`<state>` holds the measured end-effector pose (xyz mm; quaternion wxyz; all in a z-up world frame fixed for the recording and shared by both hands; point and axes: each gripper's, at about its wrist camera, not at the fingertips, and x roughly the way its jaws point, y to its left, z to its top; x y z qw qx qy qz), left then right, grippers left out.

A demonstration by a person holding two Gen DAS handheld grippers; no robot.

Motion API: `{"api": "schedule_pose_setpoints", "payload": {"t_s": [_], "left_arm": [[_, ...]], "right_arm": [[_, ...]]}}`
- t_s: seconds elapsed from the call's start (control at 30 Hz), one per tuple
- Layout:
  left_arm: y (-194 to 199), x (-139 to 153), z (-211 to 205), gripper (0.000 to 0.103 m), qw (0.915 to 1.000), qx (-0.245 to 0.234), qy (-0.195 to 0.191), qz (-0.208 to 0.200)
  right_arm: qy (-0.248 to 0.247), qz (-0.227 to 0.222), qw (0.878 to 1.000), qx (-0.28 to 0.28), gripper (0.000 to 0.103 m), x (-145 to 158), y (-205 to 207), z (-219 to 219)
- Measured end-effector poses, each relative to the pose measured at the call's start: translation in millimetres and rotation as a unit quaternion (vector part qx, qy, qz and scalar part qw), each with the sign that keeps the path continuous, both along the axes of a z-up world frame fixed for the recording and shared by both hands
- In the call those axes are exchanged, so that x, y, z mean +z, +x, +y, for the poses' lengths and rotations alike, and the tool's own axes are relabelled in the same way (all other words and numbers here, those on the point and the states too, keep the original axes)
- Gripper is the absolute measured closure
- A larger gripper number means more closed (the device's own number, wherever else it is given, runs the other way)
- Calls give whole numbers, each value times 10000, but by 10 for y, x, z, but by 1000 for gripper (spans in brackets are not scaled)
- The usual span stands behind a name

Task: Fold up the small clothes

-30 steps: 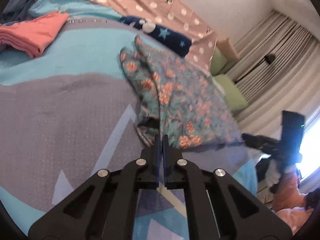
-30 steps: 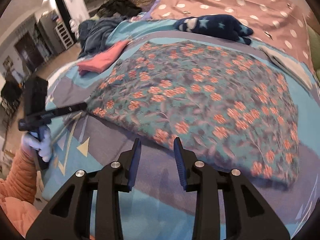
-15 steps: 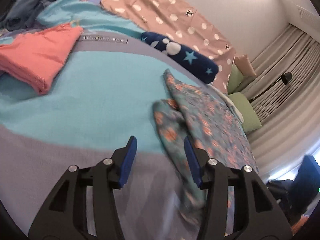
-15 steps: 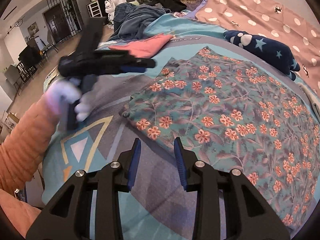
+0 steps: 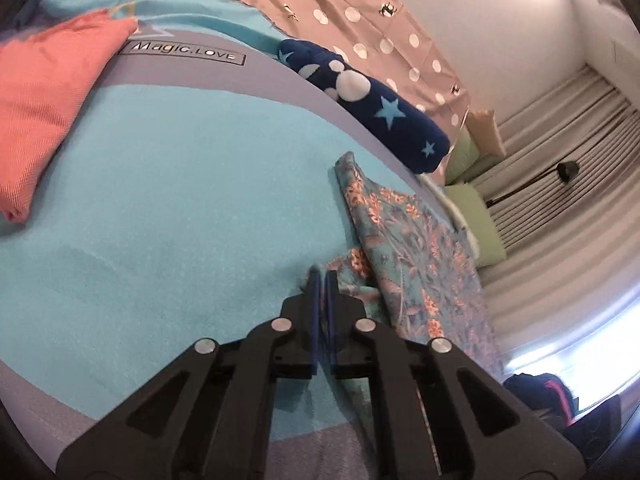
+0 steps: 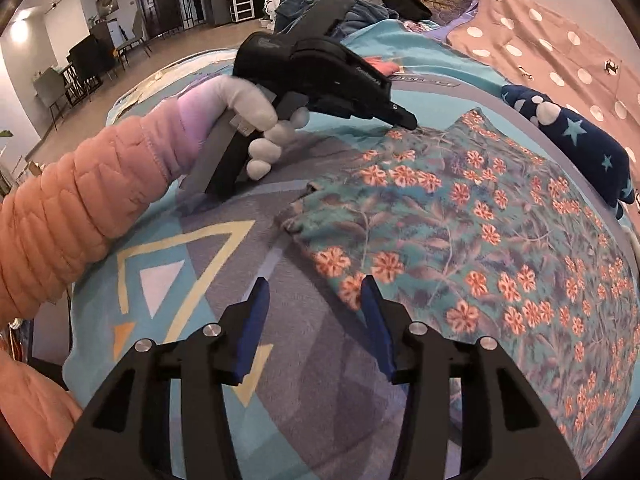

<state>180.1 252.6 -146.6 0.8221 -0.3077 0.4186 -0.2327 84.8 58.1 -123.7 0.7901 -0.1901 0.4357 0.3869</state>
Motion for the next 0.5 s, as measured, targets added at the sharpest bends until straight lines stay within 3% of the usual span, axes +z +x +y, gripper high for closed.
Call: {"api": "schedule_pose_setpoints", "payload": {"t_s": [0.17, 0.33, 0.43, 0.5], "left_arm": [[-139, 83, 79, 89, 9999, 135, 24, -103], [-205, 178, 20, 46, 9997, -185, 110, -137], [-189, 139, -115, 40, 9985, -394, 374, -36], [-169, 141, -126, 40, 9989, -415, 227, -27]], "right_arm": [[-34, -229, 9995, -205, 55, 11, 49, -20], [-584, -951, 9936, 150, 55, -65, -173, 186], [-1137, -1514, 9816, 234, 55, -186, -296, 358], [-1303, -1806, 9747, 199, 55, -233, -345, 443]]}}
